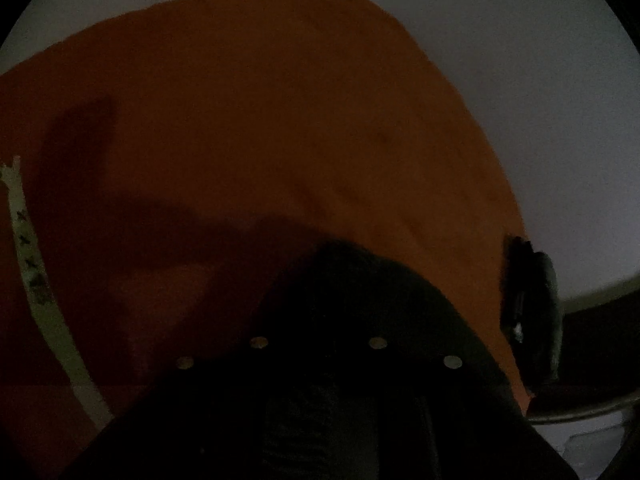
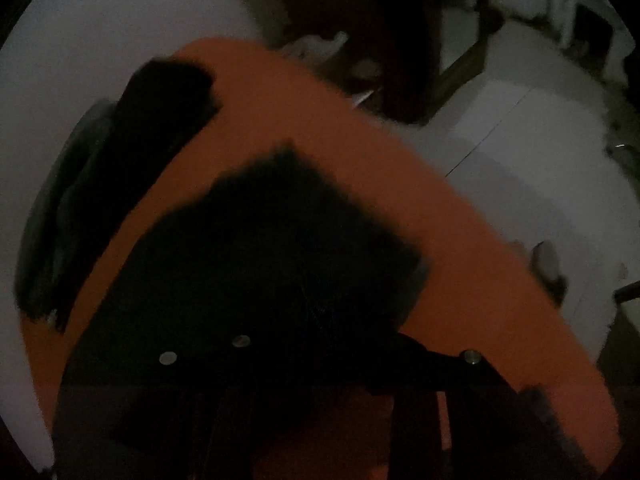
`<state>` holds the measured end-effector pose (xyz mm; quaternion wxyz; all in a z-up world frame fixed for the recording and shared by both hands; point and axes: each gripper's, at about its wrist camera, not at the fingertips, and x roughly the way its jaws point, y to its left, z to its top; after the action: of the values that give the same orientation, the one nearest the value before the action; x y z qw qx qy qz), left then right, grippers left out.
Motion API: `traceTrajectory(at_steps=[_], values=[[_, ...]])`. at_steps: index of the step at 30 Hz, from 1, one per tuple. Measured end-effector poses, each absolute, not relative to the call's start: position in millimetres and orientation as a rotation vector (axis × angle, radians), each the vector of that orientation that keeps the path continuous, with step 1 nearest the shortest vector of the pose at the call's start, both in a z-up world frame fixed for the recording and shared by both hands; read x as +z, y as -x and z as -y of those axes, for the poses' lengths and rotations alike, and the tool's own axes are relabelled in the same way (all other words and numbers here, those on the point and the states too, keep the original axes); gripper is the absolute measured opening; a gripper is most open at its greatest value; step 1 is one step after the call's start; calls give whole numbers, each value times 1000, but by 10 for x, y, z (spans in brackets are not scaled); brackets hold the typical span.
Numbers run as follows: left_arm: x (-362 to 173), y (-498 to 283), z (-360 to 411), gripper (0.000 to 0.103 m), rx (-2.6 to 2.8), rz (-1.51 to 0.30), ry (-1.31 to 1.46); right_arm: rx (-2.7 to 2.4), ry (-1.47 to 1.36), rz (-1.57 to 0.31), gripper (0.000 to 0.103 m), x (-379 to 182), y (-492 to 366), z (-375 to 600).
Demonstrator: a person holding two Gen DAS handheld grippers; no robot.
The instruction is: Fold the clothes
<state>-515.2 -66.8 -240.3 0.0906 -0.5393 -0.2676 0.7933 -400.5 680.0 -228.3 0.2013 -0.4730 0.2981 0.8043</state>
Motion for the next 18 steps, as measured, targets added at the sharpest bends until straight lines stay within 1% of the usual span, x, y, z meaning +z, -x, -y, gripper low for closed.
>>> traceTrajectory(at_steps=[1, 3, 4, 5, 6, 7, 8, 10, 13, 15, 18], values=[[-2360, 5144, 697, 19, 2347, 787, 1603, 2286, 1315, -809, 29, -2225, 3914, -6724], [-2117, 5029, 920, 21, 2360, 782, 1564, 2363, 1302, -759, 36, -2110, 3732, -6574], [-1989, 4946, 1018, 25, 2375, 782, 1526, 2403, 1295, -738, 46, -2047, 3615, -6487], [-1904, 4873, 1114, 34, 2381, 774, 1502, 2447, 1289, -723, 53, -1976, 3453, -6380], [-1790, 4710, 1220, 40, 2367, 727, 1484, 2491, 1282, -708, 54, -1905, 3291, -6274], [-1754, 4602, 1321, 53, 2227, 568, 1473, 2534, 1275, -692, 56, -1833, 3129, -6168], [-1726, 4485, 1434, 61, 2099, 432, 1456, 2567, 1275, -682, 58, -1786, 2967, -6067], [-1774, 4128, 1835, 64, 2049, 386, 1469, 2595, 1302, -682, 58, -1772, 2642, -5887], [-2124, 3634, 2406, 64, 1973, 375, 1541, 2613, 1365, -701, 58, -1758, 2162, -5669], [-2455, 3363, 2560, 64, 1891, 434, 1637, 2602, 1416, -723, 58, -1757, 1836, -5574], [-2850, 3171, 2708, 64, 1775, 596, 1738, 2552, 1402, -777, 59, -1807, 1414, -5603]])
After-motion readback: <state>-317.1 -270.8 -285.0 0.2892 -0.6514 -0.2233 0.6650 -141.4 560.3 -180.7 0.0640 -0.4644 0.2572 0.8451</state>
